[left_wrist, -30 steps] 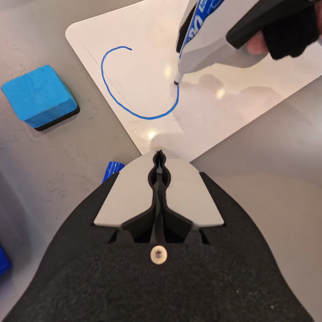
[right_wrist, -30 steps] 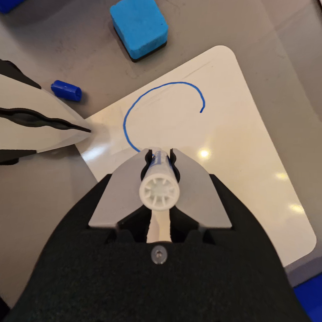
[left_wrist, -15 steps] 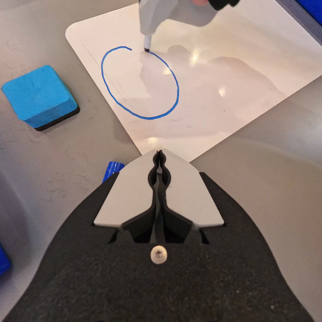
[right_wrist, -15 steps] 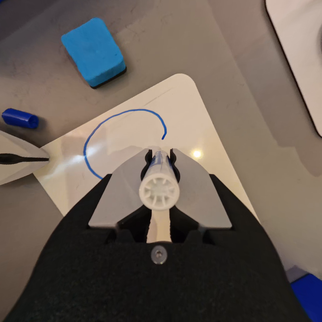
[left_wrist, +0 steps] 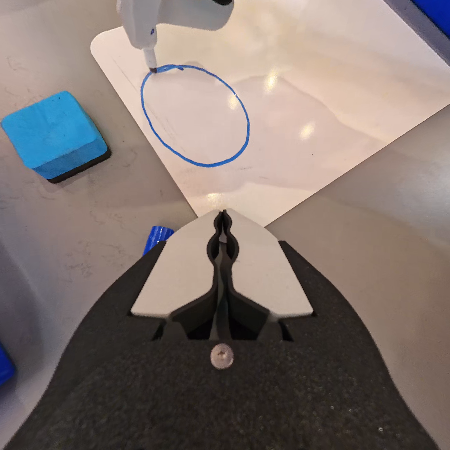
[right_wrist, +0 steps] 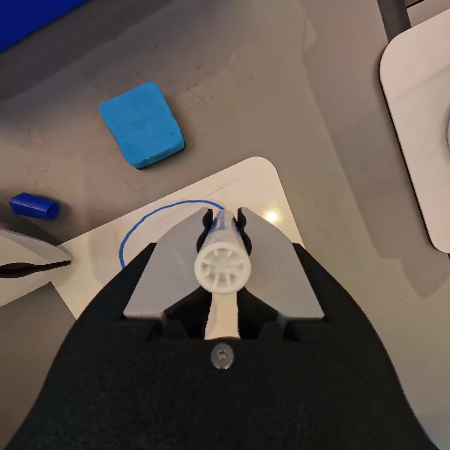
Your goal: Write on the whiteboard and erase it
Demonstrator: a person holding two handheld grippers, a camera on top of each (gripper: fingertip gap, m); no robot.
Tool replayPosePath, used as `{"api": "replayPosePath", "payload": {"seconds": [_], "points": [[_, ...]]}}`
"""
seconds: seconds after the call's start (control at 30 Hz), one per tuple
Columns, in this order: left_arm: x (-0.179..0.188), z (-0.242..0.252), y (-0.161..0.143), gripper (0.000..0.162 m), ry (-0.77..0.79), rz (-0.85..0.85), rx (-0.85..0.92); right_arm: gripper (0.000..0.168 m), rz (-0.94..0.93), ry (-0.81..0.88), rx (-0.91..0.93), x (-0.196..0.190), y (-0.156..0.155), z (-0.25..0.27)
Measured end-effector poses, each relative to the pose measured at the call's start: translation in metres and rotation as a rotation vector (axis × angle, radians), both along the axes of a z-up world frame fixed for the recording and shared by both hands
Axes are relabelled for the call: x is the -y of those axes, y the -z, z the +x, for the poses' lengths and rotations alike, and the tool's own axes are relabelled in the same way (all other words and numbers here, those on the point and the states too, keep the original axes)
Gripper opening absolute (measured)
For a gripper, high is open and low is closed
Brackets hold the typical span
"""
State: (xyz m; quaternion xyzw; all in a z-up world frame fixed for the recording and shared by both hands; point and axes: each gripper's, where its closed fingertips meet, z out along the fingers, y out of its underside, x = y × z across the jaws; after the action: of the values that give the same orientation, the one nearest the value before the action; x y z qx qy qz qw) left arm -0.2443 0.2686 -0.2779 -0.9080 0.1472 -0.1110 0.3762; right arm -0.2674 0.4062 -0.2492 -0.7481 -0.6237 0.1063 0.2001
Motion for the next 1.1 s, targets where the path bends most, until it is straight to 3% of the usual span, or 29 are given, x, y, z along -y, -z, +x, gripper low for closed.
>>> {"api": "replayPosePath", "payload": {"seconds": [0.2, 0.33, 0.57, 1.1], "points": [[0.000, 0.000, 0.000, 0.000, 0.001, 0.002, -0.002, 0.019, -0.015, 0.082, -0.124, -0.003, -0.038, 0.033], [0.000, 0.001, 0.000, 0.000, 0.003, 0.005, -0.011, 0.020, -0.044, 0.143, -0.103, -0.011, -0.024, 0.063], [0.001, 0.001, 0.000, 0.000, 0.008, 0.001, 0.000, 0.019, -0.035, 0.153, -0.044, -0.015, -0.005, 0.064], [0.001, 0.002, 0.000, 0.000, 0.014, 0.000, 0.002, 0.020, -0.032, 0.160, -0.031, 0.002, 0.001, 0.069]]}}
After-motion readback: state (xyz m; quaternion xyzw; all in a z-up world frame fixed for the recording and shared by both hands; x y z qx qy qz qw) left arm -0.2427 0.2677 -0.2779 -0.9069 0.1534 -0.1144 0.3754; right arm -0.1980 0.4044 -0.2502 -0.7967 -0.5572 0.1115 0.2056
